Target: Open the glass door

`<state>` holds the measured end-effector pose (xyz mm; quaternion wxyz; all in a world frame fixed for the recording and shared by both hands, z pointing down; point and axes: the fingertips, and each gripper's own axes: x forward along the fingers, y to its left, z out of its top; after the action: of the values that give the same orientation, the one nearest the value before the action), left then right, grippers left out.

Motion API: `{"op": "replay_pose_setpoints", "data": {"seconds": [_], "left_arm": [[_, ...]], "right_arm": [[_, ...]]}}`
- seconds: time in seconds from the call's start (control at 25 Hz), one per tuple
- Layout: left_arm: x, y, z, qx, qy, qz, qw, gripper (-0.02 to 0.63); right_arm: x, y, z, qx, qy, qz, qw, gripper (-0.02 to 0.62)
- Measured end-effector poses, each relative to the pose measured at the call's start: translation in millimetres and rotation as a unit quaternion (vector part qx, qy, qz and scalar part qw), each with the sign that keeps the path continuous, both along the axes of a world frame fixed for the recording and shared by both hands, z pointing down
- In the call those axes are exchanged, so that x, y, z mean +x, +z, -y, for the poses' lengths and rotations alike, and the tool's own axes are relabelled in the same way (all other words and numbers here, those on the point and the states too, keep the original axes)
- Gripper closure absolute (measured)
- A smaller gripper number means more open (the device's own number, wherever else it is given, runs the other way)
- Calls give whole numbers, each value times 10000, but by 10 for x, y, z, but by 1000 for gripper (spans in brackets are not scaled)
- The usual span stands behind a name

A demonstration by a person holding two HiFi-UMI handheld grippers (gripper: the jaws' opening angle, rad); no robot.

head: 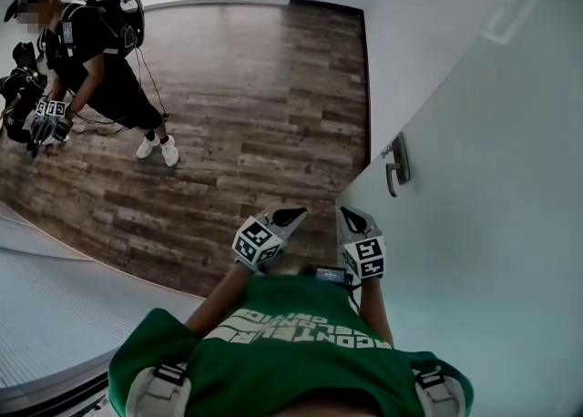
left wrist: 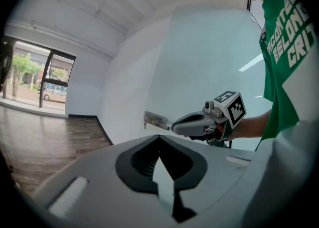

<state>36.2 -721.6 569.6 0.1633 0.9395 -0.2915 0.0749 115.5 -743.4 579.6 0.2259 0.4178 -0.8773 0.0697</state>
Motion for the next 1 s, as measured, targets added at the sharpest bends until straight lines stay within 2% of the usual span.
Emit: {"op": "replay_pose_setpoints", "data": {"seconds": [0.56,1.0], "left_arm": [[168,51,-56,-85,-49,83,9999,591],[146,73,-90,-160,-17,65,9998,591]], "right_arm": [[210,44,-63,-26,-80,-31,10000,603],[150,57,-84,-35,-99,-56,9999,603]]}}
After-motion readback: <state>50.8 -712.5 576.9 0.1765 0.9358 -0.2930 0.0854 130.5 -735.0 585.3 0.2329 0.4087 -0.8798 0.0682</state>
